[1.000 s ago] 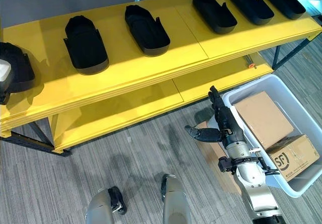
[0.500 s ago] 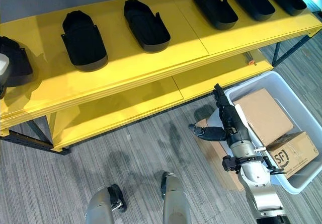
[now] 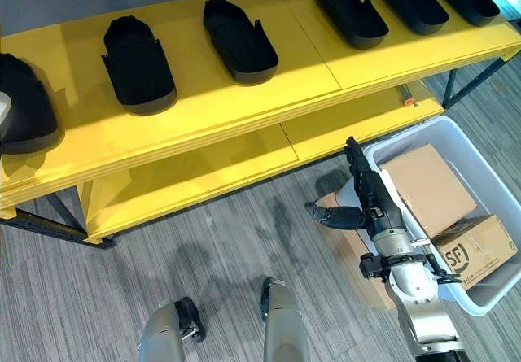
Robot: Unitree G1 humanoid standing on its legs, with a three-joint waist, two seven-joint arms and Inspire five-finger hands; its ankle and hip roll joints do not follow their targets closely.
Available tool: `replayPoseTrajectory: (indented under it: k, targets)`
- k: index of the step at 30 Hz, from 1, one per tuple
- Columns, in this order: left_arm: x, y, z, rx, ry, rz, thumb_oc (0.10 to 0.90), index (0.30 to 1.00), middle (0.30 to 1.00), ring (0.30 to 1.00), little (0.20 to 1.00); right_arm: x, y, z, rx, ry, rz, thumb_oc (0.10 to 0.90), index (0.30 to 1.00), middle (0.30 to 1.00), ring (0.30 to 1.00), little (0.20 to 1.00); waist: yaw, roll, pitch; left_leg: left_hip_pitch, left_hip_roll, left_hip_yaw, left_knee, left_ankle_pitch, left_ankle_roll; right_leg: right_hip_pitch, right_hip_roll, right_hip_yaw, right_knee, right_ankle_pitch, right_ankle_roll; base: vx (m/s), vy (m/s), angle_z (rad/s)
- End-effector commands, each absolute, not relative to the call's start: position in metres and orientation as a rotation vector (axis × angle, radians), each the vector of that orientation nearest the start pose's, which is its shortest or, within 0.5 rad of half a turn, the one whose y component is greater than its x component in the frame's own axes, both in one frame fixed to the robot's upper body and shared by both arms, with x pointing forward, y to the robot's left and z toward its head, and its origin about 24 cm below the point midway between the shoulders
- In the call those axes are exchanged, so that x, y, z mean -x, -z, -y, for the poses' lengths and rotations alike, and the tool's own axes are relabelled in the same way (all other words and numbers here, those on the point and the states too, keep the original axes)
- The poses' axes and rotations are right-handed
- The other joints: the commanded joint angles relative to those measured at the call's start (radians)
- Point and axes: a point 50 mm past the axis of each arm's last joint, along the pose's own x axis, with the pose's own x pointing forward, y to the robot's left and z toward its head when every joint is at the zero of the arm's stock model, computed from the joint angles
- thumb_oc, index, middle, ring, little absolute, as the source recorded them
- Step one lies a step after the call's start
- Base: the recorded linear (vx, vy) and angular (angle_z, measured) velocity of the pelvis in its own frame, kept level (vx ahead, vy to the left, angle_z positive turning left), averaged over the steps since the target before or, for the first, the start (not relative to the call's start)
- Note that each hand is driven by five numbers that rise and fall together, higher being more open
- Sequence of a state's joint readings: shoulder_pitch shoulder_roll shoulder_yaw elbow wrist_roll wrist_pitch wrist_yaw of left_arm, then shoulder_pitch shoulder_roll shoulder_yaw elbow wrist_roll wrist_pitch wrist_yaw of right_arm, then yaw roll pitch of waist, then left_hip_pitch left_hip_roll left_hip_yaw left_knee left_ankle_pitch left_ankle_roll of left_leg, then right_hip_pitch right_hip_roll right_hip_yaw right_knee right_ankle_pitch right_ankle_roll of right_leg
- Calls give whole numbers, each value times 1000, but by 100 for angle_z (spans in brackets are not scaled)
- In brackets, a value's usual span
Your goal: Move parts from the plastic box to the shelf.
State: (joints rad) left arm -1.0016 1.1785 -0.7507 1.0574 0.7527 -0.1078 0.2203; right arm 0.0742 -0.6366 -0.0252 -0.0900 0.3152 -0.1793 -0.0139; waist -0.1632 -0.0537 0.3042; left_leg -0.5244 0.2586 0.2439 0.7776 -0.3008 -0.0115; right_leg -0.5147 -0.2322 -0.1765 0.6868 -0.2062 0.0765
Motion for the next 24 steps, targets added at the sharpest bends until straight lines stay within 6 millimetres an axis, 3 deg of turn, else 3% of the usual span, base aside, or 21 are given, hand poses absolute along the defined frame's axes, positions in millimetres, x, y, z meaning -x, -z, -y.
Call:
replayPoseTrajectory:
  k: [1,10,19,24]
  targets:
    - [-310,-306,-409,-2068,-636,-138,900,1000,1000,1000,1000,-235,-176,266,420,23,528,900,1000,1000,1000,1000,-15,30,-61,106,-12,-60,-22,-105,10,155,-39,20,-125,-6,70,0,0,0]
    - [-306,-314,-396,-2095,-586,-29,900,1000,1000,1000,1000,-232,-171,275,426,56,496,900,1000,1000,1000,1000,4,37,-64,116,-19,-70,-42,-95,4,166,-46,4,-123,-11,68,0,-11,2]
    - [-293,-313,-405,-2128,-558,-80,900,1000,1000,1000,1000,-231,-167,278,426,71,472,900,1000,1000,1000,1000,27,42,-67,126,-27,-84,-53,-88,0,184,-51,-10,-119,-17,66,-1,-30,7]
    - [-284,-321,-398,-2140,-565,-5,900,1000,1000,1000,1000,-227,-164,284,426,104,462,900,1000,1000,1000,1000,53,39,-70,135,-32,-94,-68,-81,-5,201,-54,-24,-122,-21,64,-8,-38,9]
